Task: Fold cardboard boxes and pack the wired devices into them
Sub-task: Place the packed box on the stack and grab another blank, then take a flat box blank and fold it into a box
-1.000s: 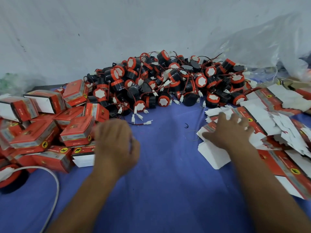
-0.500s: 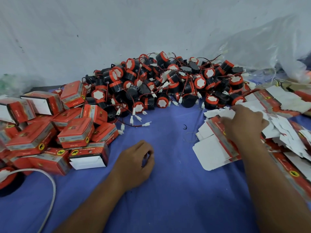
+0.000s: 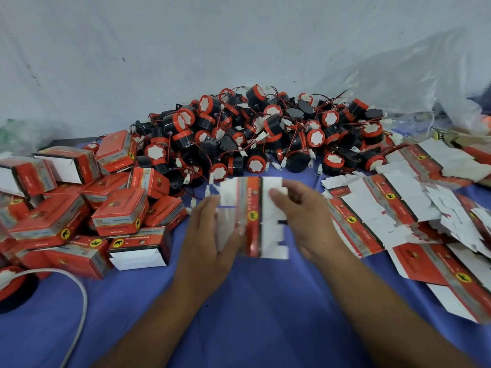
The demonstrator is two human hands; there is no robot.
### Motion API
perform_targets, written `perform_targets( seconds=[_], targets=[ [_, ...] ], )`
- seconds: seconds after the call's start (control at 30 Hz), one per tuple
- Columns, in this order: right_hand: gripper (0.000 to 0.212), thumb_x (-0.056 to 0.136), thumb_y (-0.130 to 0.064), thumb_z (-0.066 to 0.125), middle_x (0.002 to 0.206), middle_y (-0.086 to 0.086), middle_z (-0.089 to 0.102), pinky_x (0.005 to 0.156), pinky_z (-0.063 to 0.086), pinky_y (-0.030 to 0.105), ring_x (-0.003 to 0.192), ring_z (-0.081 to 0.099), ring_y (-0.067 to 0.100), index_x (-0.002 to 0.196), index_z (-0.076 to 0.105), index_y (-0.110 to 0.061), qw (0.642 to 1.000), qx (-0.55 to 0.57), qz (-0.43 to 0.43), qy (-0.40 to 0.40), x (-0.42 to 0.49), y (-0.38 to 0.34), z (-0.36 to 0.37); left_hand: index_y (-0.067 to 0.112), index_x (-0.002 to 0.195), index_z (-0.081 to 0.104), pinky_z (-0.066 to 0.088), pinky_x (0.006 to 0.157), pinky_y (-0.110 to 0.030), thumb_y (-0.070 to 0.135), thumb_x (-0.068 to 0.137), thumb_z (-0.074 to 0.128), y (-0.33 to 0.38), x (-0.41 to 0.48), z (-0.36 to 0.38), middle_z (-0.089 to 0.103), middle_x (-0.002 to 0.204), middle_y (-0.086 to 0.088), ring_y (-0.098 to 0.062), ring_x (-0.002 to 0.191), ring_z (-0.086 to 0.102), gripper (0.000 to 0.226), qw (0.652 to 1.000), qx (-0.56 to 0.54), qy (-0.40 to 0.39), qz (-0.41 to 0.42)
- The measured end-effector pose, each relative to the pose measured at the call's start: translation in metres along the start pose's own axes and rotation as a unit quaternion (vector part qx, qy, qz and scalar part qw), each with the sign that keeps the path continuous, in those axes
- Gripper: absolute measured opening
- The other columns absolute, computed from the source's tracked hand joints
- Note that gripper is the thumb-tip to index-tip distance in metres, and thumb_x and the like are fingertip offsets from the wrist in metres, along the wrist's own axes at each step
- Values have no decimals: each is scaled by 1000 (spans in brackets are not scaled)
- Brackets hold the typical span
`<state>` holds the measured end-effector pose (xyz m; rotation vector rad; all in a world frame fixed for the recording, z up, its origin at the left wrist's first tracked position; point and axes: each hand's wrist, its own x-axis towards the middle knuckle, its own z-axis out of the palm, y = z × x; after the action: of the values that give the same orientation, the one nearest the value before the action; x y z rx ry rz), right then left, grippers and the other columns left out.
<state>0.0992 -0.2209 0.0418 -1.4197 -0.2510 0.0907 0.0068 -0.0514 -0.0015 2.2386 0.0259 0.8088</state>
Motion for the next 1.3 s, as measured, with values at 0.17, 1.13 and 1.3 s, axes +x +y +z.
perform_targets(
  seconds=[0.17, 1.13, 1.3],
  targets=[
    [49, 85, -58, 52, 111, 11, 74, 77, 61, 41, 100, 70, 30, 105, 78, -21, 967, 104, 131, -190, -12, 9, 16, 14, 150, 36, 22, 119, -32, 57, 89, 54, -2, 3, -2, 30, 158, -2, -14, 147, 22, 77, 997, 23, -18, -68],
    [78, 77, -50, 81, 132, -19, 51, 93, 48, 25, 123, 54, 9, 144, 46, -35, 905, -253, -141, -312, -16, 16, 4, 27, 120, 58, 44, 96, -13, 74, 94, 26, -4, -3, 2, 67, 118, 24, 4, 112, 60, 62, 965, -236, -104, -36],
    [92, 71, -40, 89, 138, -16, 43, 100, 38, 16, 128, 45, 3, 149, 41, -23, 883, -302, -187, -308, -20, 21, 12, 28, 127, 54, 43, 98, -14, 84, 84, 32, -4, -3, -3, 66, 122, 20, 1, 118, 58, 74, 954, -258, -137, -66]
  ],
)
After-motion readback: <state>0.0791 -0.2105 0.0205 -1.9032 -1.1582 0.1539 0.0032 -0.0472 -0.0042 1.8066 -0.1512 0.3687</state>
